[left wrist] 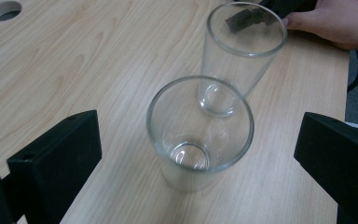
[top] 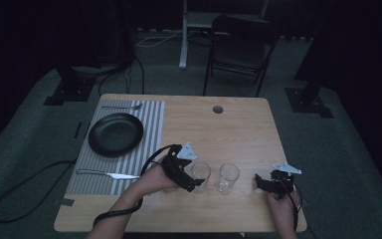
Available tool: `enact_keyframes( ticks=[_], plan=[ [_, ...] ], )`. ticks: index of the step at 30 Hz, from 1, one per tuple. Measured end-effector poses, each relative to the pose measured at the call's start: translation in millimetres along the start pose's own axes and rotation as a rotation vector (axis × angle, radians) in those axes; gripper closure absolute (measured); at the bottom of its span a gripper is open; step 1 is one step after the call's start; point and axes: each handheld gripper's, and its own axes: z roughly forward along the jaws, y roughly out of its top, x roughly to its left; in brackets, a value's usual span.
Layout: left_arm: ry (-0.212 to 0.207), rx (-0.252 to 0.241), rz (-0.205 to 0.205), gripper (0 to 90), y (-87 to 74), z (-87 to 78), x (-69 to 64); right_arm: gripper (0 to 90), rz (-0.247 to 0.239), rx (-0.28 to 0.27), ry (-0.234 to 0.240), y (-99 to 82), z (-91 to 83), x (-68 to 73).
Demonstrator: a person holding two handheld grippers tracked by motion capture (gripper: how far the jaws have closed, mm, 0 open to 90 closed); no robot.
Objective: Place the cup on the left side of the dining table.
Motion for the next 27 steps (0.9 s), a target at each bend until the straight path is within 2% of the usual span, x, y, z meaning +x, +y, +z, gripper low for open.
enact_keyframes(
  ticks=[9,15,27],
  plan=[
    [-0.024,0.033,0.023,1.1,13.7,17.9,-5.2,12.3,-0.001,-0.001,-0.001,-0.1,0.0,-0.1],
    [-0.022,0.044,0.041,1.1,25.1,27.3,-7.8,12.3,-0.001,-0.001,-0.001,-0.1,0.0,-0.1],
    [-0.030,0.101,0.084,1.1,47.0,50.6,-19.7,12.3,-0.001,0.001,0.000,0.0,-0.1,-0.1]
  ],
)
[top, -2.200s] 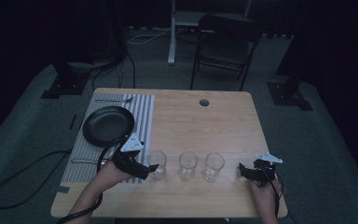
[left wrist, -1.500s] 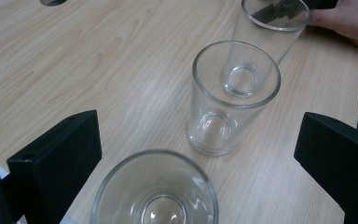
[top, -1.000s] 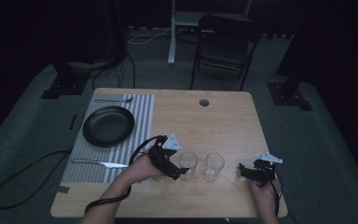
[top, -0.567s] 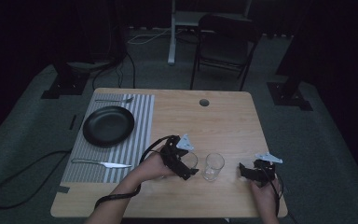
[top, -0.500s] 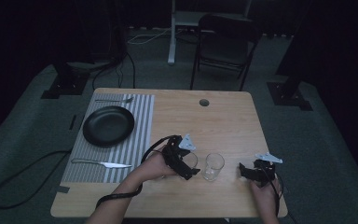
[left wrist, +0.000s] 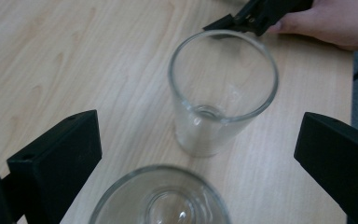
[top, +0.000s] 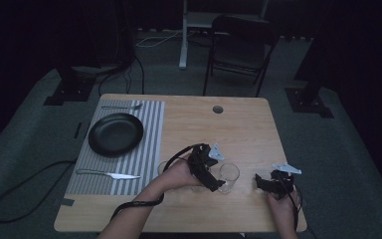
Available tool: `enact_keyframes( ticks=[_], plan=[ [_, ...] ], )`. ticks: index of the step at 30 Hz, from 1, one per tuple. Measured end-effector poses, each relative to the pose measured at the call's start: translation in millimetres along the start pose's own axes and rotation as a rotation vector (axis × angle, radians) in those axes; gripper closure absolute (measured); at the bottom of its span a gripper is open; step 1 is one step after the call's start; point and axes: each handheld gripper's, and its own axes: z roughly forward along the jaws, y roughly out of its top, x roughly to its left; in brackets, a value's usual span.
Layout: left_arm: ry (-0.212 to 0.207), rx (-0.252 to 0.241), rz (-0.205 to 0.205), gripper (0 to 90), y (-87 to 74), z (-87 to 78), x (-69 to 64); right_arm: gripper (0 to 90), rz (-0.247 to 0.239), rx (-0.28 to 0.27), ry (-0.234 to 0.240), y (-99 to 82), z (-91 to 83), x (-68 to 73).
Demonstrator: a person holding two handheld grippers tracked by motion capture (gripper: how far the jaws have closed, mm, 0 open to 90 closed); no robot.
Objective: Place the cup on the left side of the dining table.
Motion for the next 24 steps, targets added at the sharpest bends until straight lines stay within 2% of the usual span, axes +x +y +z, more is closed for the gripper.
enact_keyframes(
  ticks=[15,23,24],
  plan=[
    [0.005,0.101,0.062,1.1,23.3,26.4,-10.8,12.3,0.001,0.000,0.000,0.0,0.0,0.0],
    [0.010,0.151,0.076,1.1,33.0,37.3,-14.9,12.3,0.001,0.000,0.000,0.0,0.0,0.0],
    [0.022,0.164,0.080,1.1,34.5,38.4,-15.5,12.3,0.000,-0.001,0.000,0.0,0.0,0.0]
  ],
)
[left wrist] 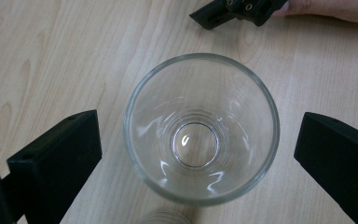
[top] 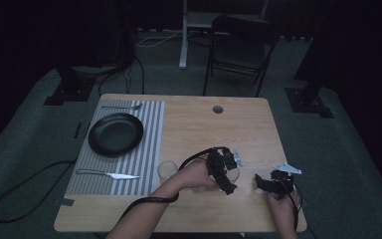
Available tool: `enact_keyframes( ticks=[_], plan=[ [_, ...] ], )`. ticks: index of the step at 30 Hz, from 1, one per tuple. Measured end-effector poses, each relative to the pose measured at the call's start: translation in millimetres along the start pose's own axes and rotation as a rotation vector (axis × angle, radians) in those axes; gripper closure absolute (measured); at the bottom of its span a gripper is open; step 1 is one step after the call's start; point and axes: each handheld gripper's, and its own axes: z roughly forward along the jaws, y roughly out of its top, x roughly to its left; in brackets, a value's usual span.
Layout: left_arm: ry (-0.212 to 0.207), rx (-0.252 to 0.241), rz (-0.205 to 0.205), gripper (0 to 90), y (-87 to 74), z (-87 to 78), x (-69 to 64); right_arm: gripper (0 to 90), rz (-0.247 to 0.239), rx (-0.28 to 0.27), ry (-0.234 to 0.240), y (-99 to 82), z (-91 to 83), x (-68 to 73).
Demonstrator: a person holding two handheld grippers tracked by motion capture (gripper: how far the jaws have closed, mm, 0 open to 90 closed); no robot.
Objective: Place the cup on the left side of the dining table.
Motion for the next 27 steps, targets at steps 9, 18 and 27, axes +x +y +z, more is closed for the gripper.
enact_keyframes(
  ticks=[9,18,27],
  plan=[
    [0.024,0.075,-0.014,7.0,10.9,8.9,-1.5,12.3,0.001,0.000,0.000,0.0,0.0,0.0],
    [0.029,0.138,-0.001,25.9,17.5,14.6,-4.0,12.3,0.000,0.000,0.000,0.0,0.0,0.0],
    [-0.020,0.145,-0.054,28.6,21.1,12.4,1.0,12.3,0.000,0.000,0.000,0.0,0.0,0.0]
  ],
)
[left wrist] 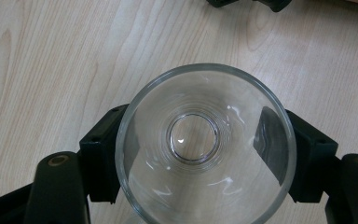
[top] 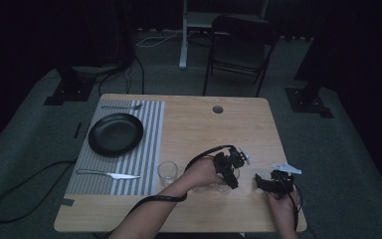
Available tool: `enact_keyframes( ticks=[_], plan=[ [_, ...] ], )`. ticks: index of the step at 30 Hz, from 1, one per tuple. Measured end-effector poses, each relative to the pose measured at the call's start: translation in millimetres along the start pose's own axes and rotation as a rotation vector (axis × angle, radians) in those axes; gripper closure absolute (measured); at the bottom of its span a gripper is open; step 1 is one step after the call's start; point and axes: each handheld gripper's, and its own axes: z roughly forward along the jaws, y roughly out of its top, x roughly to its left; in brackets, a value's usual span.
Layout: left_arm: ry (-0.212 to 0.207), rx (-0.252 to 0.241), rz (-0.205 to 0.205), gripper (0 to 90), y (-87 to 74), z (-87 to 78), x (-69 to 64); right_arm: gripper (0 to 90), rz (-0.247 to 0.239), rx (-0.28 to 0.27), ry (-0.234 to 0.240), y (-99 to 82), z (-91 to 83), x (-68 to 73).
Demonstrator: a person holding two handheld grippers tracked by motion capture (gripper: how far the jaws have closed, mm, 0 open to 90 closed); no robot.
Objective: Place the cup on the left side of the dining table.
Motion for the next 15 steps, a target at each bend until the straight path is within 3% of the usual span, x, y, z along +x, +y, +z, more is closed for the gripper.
enact_keyframes(
  ticks=[6,15],
  plan=[
    [0.039,-0.011,0.007,28.7,-0.5,-1.3,-0.9,12.3,0.001,0.001,0.000,0.0,0.0,0.1],
    [0.054,-0.050,-0.032,28.7,-0.2,-11.5,10.5,12.3,-0.002,-0.002,0.000,0.0,0.2,-0.2]
  ],
)
